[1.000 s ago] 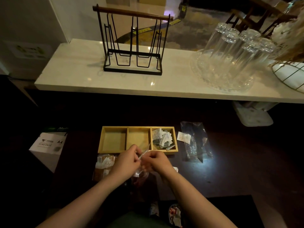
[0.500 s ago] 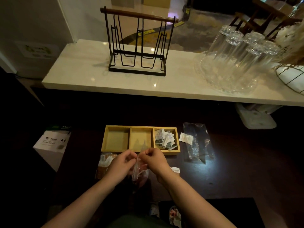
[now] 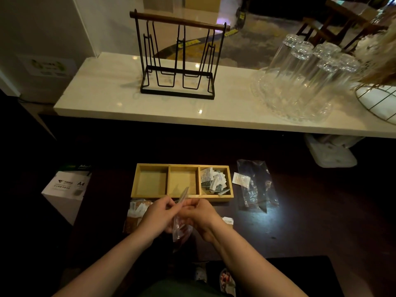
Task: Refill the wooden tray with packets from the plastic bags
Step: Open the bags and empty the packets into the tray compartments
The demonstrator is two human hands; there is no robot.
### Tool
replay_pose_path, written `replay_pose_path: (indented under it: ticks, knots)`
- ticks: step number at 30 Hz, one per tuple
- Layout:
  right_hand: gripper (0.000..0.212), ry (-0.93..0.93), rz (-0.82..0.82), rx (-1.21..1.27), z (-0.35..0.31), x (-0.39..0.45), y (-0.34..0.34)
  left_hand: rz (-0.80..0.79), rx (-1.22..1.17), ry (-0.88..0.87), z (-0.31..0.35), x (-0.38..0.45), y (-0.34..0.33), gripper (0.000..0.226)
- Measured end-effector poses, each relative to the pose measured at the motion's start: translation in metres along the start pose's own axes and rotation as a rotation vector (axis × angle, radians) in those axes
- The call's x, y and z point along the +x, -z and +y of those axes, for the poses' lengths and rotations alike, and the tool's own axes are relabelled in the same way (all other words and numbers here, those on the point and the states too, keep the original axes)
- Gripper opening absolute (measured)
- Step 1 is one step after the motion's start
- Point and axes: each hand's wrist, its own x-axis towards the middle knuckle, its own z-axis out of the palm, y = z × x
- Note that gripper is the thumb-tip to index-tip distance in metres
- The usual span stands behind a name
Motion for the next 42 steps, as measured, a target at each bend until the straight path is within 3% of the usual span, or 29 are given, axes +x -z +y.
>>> replay_pose_path:
  ticks: [11,16,21,23,27,30,33,36,42]
  knots:
    - [0.026,0.076,-0.016,-0.254,-0.012,-0.007,0.001,-0.050,0.123,0.055,0.003,0.006,0.004,0.023]
    - [0.023,0.016,-0.061,-0.085,-0.013,-0.007,0.003,-0.096,0.148,0.058,0.001,0.009,0.009,0.024]
    - [0.018,-0.051,-0.062,0.100,-0.013,-0.005,0.001,-0.026,0.376,-0.084,0.003,0.004,0.004,0.029]
    - [0.015,-0.033,-0.040,0.047,-0.015,-0.006,-0.001,-0.005,0.393,-0.099,0.001,0.003,0.003,0.029]
    - [0.005,0.072,0.076,-0.342,-0.012,-0.002,-0.003,0.018,0.377,-0.092,-0.002,0.001,-0.002,0.024]
    - [0.008,0.095,0.102,-0.524,-0.010,-0.001,-0.006,0.052,0.281,-0.072,-0.006,-0.001,-0.004,0.022]
    - [0.012,0.171,0.140,-0.573,-0.009,-0.001,-0.009,0.056,0.185,-0.055,-0.007,-0.006,-0.009,0.025]
    - [0.014,0.218,0.160,-0.630,-0.005,0.000,-0.009,0.099,0.242,-0.115,-0.008,-0.007,-0.012,0.024]
    - [0.008,0.151,0.093,-0.422,-0.003,-0.001,-0.007,0.145,0.382,-0.146,-0.008,0.002,-0.008,0.026]
